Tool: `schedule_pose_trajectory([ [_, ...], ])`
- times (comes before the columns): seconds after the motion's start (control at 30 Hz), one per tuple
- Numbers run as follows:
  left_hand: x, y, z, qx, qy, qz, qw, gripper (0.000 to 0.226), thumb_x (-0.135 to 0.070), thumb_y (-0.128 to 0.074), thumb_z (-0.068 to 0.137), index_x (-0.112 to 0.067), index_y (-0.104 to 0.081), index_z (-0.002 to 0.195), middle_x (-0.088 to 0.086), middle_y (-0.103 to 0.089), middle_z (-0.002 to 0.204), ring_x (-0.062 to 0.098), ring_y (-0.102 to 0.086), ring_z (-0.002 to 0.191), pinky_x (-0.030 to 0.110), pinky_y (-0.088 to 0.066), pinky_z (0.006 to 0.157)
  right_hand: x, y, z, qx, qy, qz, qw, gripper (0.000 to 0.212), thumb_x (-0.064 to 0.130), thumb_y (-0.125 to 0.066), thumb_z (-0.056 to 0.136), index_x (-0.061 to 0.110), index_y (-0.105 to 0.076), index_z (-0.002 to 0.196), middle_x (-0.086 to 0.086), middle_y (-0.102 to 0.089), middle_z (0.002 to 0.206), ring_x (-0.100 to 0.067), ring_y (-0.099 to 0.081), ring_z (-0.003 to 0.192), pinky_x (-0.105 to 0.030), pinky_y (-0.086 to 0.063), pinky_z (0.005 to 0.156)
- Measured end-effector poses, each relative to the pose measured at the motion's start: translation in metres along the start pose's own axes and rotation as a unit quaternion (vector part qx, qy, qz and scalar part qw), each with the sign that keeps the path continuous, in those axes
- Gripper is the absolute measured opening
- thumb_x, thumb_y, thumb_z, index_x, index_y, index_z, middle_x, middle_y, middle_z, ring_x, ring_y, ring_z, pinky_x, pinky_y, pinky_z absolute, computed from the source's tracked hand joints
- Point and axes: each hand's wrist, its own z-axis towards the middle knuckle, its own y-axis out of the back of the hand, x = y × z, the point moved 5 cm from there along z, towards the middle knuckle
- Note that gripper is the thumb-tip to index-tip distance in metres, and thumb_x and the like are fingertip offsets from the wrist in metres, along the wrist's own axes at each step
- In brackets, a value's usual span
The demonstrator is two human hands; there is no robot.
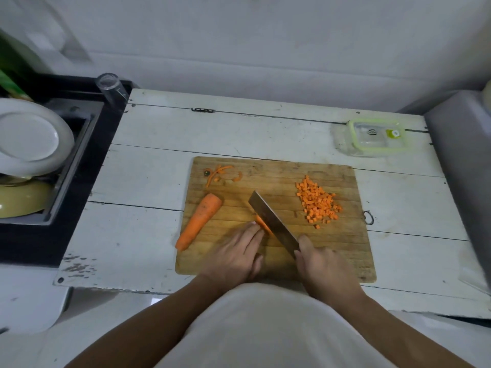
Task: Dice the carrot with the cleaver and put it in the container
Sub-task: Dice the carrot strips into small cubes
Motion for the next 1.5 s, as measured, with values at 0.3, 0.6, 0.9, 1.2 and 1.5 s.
schedule_pose_trajectory([
  [0.3, 0.001, -0.005, 0.004, 0.014, -0.003, 0.015, 1.0, 0.061, -0.041, -0.047, 0.099, -0.006, -0.048, 0.149, 0.013, -0.049, 0.154, 0.026, -0.044, 0.143, 0.042, -0.039, 0.117, 0.002, -0.007, -0.001, 0.017, 0.016, -0.05, 0.999, 0.017, 0.022, -0.048, 0.099, 0.026, -0.034, 0.108, -0.002, -0.069, 0.086, -0.03, -0.069, 0.081, -0.04, -0.055, 0.067],
  [0.6, 0.001, -0.006, 0.005, 0.033, 0.01, 0.011, 0.999, 0.063, -0.043, -0.045, 0.098, -0.01, -0.045, 0.152, 0.011, -0.047, 0.156, 0.025, -0.042, 0.145, 0.044, -0.043, 0.114, -0.009, -0.012, 0.002, -0.006, 0.019, -0.053, 0.998, 0.02, 0.023, -0.047, 0.098, 0.031, -0.03, 0.106, 0.001, -0.067, 0.082, -0.028, -0.068, 0.074, -0.044, -0.058, 0.067],
  [0.9, -0.001, -0.005, 0.007, 0.035, 0.011, 0.02, 0.999, 0.062, -0.042, -0.048, 0.096, -0.009, -0.049, 0.149, 0.011, -0.049, 0.154, 0.025, -0.043, 0.144, 0.042, -0.04, 0.114, -0.007, -0.013, -0.004, 0.016, 0.036, -0.069, 0.997, 0.029, 0.023, -0.049, 0.097, 0.028, -0.031, 0.119, 0.002, -0.067, 0.084, -0.026, -0.067, 0.074, -0.041, -0.058, 0.066],
  [1.2, -0.001, -0.004, 0.009, 0.021, 0.017, 0.01, 1.0, 0.062, -0.051, -0.049, 0.099, -0.01, -0.054, 0.146, 0.009, -0.054, 0.15, 0.024, -0.048, 0.141, 0.041, -0.046, 0.108, -0.003, -0.012, 0.001, 0.05, 0.043, -0.08, 0.995, 0.042, 0.02, -0.047, 0.1, 0.022, -0.024, 0.135, 0.0, -0.067, 0.102, -0.023, -0.068, 0.087, -0.038, -0.057, 0.075],
  [1.5, -0.001, -0.004, 0.011, 0.074, 0.023, -0.003, 0.997, 0.064, -0.052, -0.042, 0.1, -0.011, -0.049, 0.148, 0.009, -0.052, 0.152, 0.025, -0.046, 0.142, 0.044, -0.047, 0.108, 0.008, -0.011, 0.02, -0.005, 0.075, -0.069, 0.995, 0.029, 0.016, -0.054, 0.096, 0.019, -0.04, 0.121, -0.004, -0.069, 0.082, -0.027, -0.07, 0.07, -0.035, -0.048, 0.055],
])
